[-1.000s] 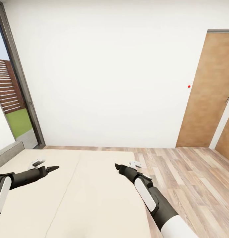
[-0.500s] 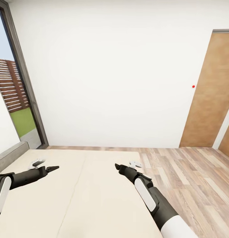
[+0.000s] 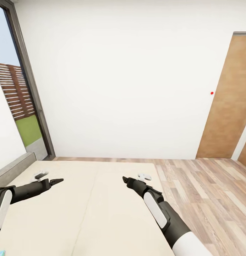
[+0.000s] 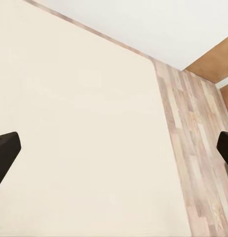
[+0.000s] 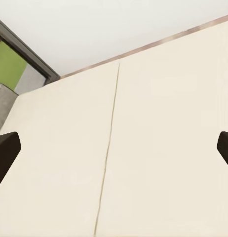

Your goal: Put all the toys in the child's room - the three board games (two on the bed and one on the table), the two jigsaw puzzles on the table, and the tennis ball on the table - inside the toy box on the table in the child's room.

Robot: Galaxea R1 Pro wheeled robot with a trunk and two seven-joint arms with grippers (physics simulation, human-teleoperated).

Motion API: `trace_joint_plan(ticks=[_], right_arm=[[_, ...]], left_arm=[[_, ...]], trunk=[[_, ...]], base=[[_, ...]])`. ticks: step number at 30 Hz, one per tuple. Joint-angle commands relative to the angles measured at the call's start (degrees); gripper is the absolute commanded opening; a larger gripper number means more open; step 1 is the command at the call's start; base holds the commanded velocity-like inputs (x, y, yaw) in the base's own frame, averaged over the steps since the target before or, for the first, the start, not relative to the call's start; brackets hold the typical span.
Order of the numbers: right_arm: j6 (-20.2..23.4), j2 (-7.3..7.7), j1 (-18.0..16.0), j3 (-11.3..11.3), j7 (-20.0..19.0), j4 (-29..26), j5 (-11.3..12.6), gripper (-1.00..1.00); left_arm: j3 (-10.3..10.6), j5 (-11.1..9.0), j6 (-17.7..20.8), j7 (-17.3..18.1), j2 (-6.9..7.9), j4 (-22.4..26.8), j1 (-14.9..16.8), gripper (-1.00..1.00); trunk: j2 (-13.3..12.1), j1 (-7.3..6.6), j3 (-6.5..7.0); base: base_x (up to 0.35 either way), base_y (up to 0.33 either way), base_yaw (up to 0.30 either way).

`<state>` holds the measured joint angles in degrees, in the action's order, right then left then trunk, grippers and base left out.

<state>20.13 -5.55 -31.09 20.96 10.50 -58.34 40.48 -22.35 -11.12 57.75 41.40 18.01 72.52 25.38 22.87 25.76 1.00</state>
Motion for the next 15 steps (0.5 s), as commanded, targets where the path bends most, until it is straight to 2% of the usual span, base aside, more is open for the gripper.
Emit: trace_joint_plan(ticks=[1, 15], right_arm=[[0.1, 0.01, 0.0, 0.2, 0.5, -0.1, 0.6, 1.0], [0.0, 0.01, 0.0, 0.7, 0.6, -0.1, 0.6, 1.0]], left_arm=[[-0.1, 0.0, 0.3, 0.2, 0.0, 0.0, 0.0, 1.0], [-0.1, 0.0, 0.3, 0.2, 0.01, -0.1, 0.0, 1.0]], trunk=[[0.0, 0.03, -0.03], [0.0, 0.03, -0.03]], base=[[0.0, 0.215, 0.0], [0.0, 0.226, 0.0]])
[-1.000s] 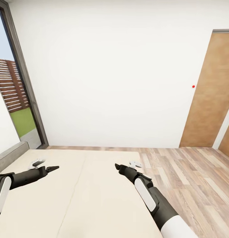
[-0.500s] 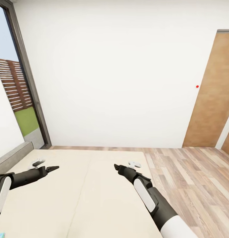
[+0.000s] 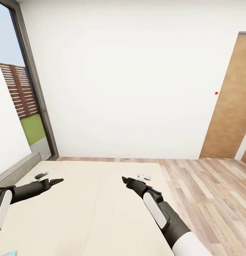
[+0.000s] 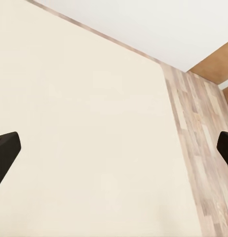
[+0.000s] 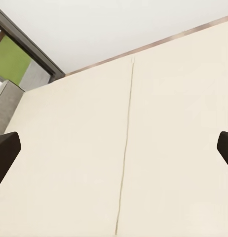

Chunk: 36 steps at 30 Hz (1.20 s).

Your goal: Put all the toys in the child's room - the three board games (two on the bed and one on the table), the two jigsaw puzzles on the table, and the tennis ball on the table - inside the toy box on the table in the child's room.

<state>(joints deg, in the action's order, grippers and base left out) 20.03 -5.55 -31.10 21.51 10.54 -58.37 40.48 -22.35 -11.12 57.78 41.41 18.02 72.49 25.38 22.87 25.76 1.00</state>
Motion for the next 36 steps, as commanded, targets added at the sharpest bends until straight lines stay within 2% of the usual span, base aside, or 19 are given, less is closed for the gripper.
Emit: trace_joint_plan(ticks=[1, 36], right_arm=[[0.1, 0.01, 0.0, 0.1, 0.5, -0.1, 0.6, 1.0], [0.1, 0.01, 0.0, 0.1, 0.5, -0.1, 0.7, 1.0]], left_arm=[[-0.1, 0.0, 0.3, 0.2, 0.0, 0.0, 0.0, 1.0], [-0.1, 0.0, 0.2, 0.2, 0.0, -0.1, 0.0, 1.0]], trunk=[[0.0, 0.03, -0.03], [0.0, 0.03, -0.03]], base=[[0.0, 0.239, 0.0], [0.0, 0.257, 0.0]])
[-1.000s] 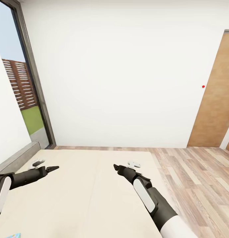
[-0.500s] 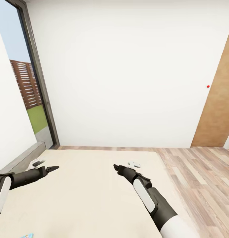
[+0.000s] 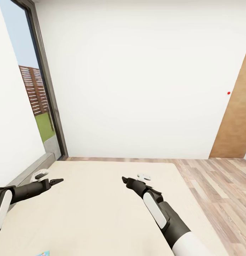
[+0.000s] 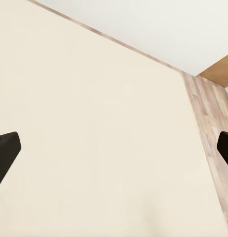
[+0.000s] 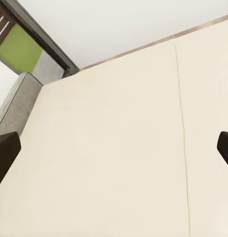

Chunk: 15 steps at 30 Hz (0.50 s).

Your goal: Put all the toys in the child's room - the three board games (two on the bed and one on the table), the two jigsaw puzzles on the table, and the tennis ball on the table - inside the toy box on the table in the child's room.

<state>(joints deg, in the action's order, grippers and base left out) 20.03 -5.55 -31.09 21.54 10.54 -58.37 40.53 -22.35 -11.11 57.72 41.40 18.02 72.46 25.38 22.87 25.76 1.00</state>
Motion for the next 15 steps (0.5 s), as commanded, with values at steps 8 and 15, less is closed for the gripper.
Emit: trace_joint_plan(ticks=[8, 15], right_arm=[[0.1, 0.01, 0.0, 0.1, 0.5, -0.1, 0.6, 1.0], [0.1, 0.01, 0.0, 0.2, 0.5, -0.1, 0.6, 1.0]], left_arm=[[-0.1, 0.0, 0.3, 0.2, 0.0, 0.0, 0.0, 1.0], [-0.1, 0.0, 0.3, 0.2, 0.0, 0.0, 0.0, 1.0]], trunk=[[0.0, 0.03, -0.03], [0.0, 0.03, -0.03]], base=[[0.0, 0.26, 0.0], [0.0, 0.259, 0.0]])
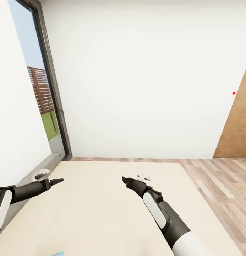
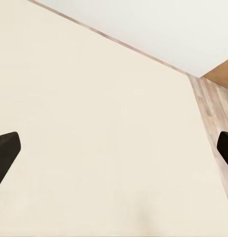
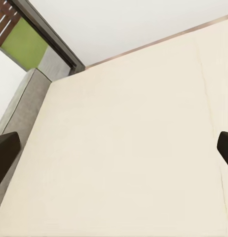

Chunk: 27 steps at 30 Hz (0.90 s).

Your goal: Put all the toys in the child's room - the three board games (two on the bed and one on the table), the two jigsaw puzzles on the table, and the tennis ball on the table - inside the toy box on the table in the child's room.

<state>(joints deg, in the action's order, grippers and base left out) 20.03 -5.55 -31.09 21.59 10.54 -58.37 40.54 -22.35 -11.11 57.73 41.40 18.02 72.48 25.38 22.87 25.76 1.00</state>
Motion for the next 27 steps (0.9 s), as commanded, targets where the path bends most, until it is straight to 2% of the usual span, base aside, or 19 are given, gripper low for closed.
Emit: trace_joint_plan(ticks=[1, 27], right_arm=[[0.1, 0.01, 0.0, 0.1, 0.5, -0.1, 0.6, 1.0], [0.1, 0.01, 0.0, 0.1, 0.5, -0.1, 0.6, 1.0]], left_arm=[[-0.1, 0.0, 0.3, 0.2, 0.0, 0.0, 0.0, 1.0], [-0.1, 0.0, 0.3, 0.2, 0.0, 0.0, 0.0, 1.0]], trunk=[[0.0, 0.03, -0.03], [0.0, 0.03, -0.03]], base=[[0.0, 0.259, 0.0], [0.0, 0.255, 0.0]])
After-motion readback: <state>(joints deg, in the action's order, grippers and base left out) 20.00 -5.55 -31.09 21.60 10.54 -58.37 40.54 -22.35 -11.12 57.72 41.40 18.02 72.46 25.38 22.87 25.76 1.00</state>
